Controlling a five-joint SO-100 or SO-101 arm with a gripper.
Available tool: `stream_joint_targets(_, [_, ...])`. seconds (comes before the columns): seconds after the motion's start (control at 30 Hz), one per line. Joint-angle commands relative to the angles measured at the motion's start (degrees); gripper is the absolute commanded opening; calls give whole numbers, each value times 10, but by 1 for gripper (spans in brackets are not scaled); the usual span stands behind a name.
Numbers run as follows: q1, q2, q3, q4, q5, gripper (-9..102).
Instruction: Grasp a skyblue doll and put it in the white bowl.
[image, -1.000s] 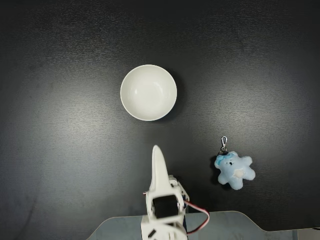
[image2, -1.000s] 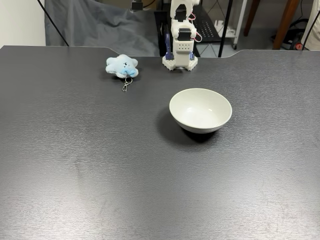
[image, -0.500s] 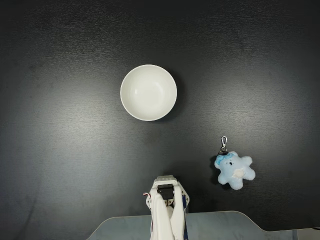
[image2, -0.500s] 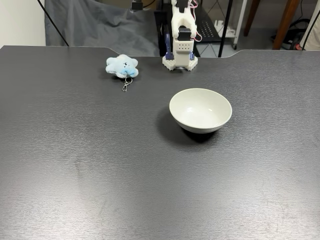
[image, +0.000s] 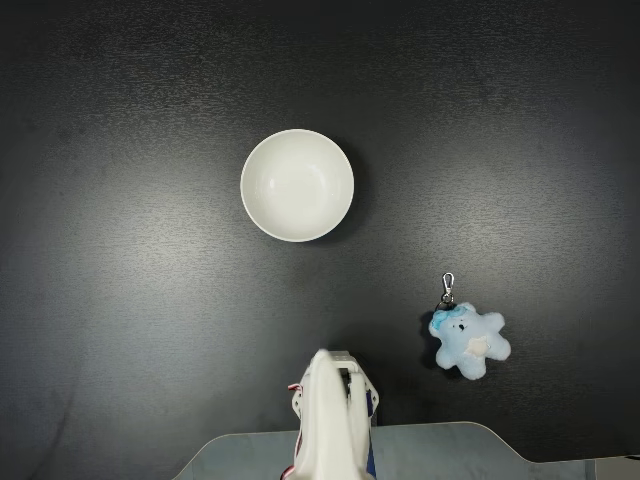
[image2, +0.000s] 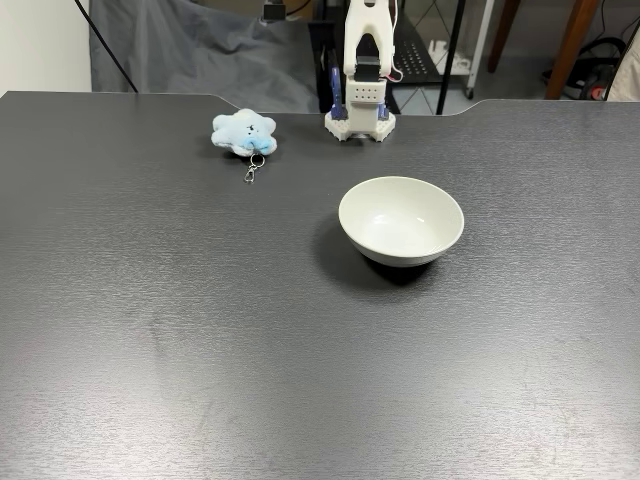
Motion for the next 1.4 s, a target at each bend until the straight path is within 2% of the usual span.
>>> stream_joint_targets(0.0, [107, -82, -7, 29, -1, -1])
stream_joint_targets(0.27, [345, -218, -6, 29, -2, -1])
stream_joint_targets(0.47, [488, -300, -4, 29, -2, -1])
stream_joint_targets(0.67, [563, -355, 32, 30, -2, -1])
stream_joint_targets(0.9, [603, -352, 231, 29, -7, -1])
stream_joint_targets(1.1, [666, -352, 357, 29, -101, -1])
stream_joint_targets(1.37, [690, -343, 380, 29, -312, -1])
